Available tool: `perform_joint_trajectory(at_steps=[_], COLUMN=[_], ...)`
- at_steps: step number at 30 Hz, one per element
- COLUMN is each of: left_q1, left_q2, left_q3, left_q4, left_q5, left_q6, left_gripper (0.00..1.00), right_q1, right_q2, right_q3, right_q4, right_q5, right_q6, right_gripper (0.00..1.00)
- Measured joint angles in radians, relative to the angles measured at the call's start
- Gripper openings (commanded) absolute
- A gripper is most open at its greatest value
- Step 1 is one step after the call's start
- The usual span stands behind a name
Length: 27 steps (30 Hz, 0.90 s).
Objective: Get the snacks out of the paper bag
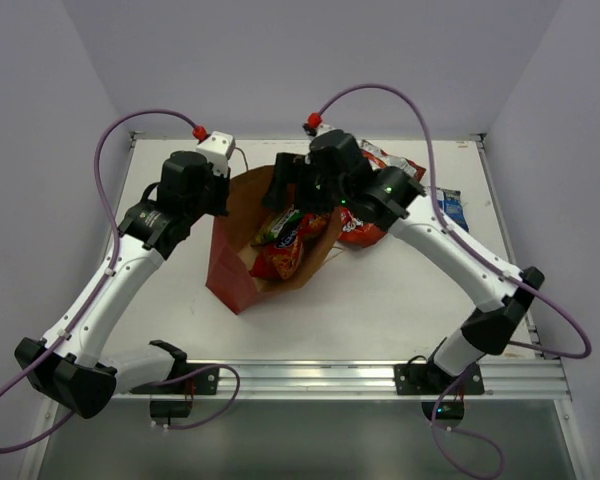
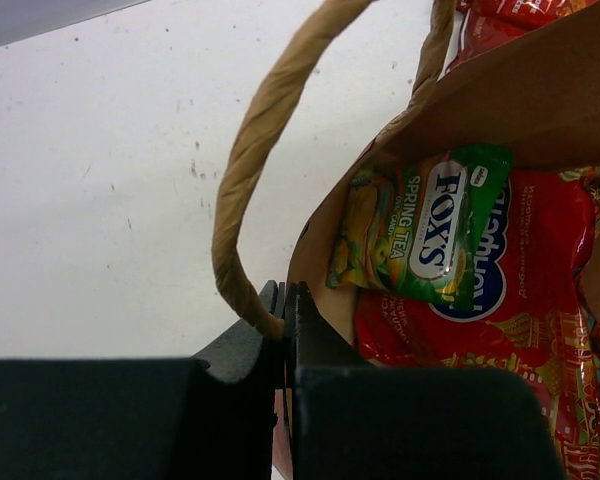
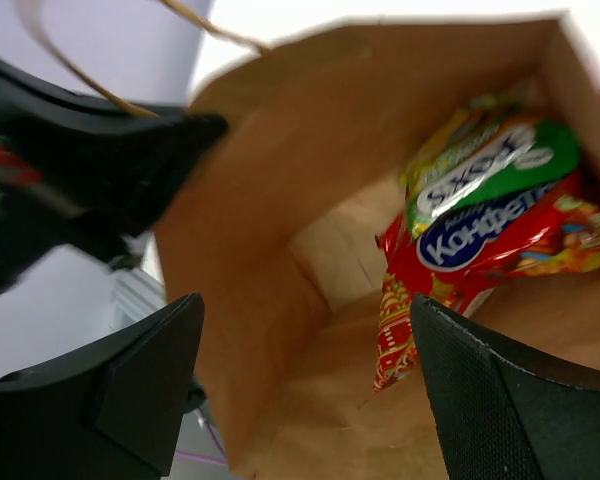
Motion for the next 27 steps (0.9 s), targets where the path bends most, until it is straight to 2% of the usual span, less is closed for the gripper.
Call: perform_joint_trajectory(at_steps=[4,9,20,23,26,27], left_q1=[0.0,0.0,0.0,0.0,0.0,0.0], left_q2=[0.0,0.0,-0.004,-0.009,-0.015,-0.017], left_q3=[0.0,0.0,0.0,0.0,0.0,0.0], left_q4=[0.0,0.0,0.0,-0.001,-0.005,-0.006], left_q5=[0.005,0.007,0.025,0.029,0.033,0.034], left_q6=[-0.014,-0.024,-0.05,-0.051,-0.052,-0.053], left_gripper=[0.0,0.0,0.0,0.0,0.0,0.0], right_q1=[0.051,0.079,0.079,0.079,0.079,0.079], right_q2=[0.098,0.14,0.295,0.312,0.317,0.317], right_q3=[-0.029,-0.121,-0.124,-0.123,-0.142,-0.153], right_q4=[-0.003,0.011,0.054,0.056,0.078,0.084], right_q5=[0.013,0.056,0.143,0.167,0.201,0.212], right_q6=[0.045,0.104,0.201,0.225,0.252,0.259], right_gripper=[0.85,0.83,0.75,0.69,0.58,0.51])
